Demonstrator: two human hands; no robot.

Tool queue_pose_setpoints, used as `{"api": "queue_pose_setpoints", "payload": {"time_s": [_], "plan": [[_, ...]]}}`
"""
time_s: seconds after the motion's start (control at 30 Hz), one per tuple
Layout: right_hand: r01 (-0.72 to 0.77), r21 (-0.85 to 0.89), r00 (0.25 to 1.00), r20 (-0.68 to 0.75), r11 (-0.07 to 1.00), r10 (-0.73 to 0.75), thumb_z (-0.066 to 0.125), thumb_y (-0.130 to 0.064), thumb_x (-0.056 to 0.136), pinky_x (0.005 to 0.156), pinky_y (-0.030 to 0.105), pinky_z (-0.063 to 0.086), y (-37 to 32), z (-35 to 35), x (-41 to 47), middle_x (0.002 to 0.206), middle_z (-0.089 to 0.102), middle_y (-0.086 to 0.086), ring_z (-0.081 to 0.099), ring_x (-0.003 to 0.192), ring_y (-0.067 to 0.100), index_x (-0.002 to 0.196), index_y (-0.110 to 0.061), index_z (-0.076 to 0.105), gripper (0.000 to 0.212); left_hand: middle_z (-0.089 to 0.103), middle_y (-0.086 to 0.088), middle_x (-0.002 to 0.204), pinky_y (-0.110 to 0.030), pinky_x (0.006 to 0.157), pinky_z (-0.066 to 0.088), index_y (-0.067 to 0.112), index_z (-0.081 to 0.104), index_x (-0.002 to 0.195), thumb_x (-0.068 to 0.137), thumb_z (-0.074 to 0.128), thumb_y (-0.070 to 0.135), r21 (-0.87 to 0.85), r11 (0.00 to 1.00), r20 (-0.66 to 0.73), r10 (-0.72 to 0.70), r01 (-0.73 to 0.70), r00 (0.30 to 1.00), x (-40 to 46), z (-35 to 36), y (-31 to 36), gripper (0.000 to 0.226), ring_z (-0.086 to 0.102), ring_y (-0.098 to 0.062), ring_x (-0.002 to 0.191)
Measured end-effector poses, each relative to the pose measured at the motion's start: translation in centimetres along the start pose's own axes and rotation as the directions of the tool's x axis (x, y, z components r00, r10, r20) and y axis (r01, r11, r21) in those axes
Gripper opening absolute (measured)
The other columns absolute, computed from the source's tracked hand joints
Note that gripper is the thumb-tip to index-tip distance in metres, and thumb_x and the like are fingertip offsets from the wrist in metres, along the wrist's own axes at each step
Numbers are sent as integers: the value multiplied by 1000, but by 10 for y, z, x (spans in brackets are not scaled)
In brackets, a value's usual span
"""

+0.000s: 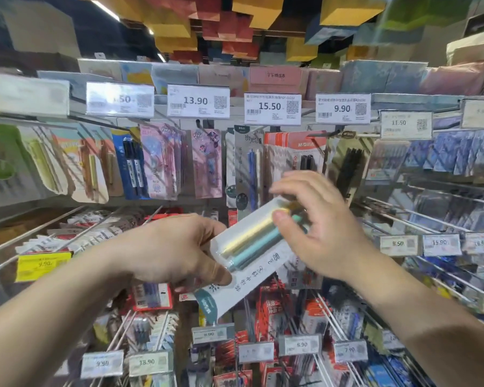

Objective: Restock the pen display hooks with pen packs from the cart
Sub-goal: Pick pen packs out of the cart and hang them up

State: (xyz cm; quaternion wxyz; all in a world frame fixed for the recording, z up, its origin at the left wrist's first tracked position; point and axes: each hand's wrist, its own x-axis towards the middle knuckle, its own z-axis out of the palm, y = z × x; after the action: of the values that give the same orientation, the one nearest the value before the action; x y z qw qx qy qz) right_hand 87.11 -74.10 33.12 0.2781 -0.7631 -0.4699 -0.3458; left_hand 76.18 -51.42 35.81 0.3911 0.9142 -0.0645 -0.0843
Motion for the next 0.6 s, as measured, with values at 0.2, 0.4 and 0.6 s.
{"api": "queue_pose_setpoints", "payload": {"time_s": [0.2,0.4,0.6], "plan": [[-81,-55,935,341,995,95,53,-65,93,95,27,38,-22,4,12,109,54,-33,44,99,-9,123,-43,59,38,73,0,70,-26,54,45,16,75,90,80,89,24,195,981,-109,20,1,994,3,-14,22,19,56,-12,56],[-409,303,889,346,861,301,71,-41,93,67,31,56,-15,5,4,83,71,-17,68,73,2,91,-27,62,17,79,2,77,-11,51,45,14,79,87,82,84,17,-106,994,-292,-10,-22,956,9,-25,16,7,63,-1,52],[-511,518,859,297,685,416,67,-27,98,78,33,59,-7,14,-3,96,77,-2,74,89,15,100,-14,63,14,78,-11,85,-36,70,53,9,75,88,88,73,24,-342,911,-472,45,-230,881,25,-13,1,15,66,-19,73]]}}
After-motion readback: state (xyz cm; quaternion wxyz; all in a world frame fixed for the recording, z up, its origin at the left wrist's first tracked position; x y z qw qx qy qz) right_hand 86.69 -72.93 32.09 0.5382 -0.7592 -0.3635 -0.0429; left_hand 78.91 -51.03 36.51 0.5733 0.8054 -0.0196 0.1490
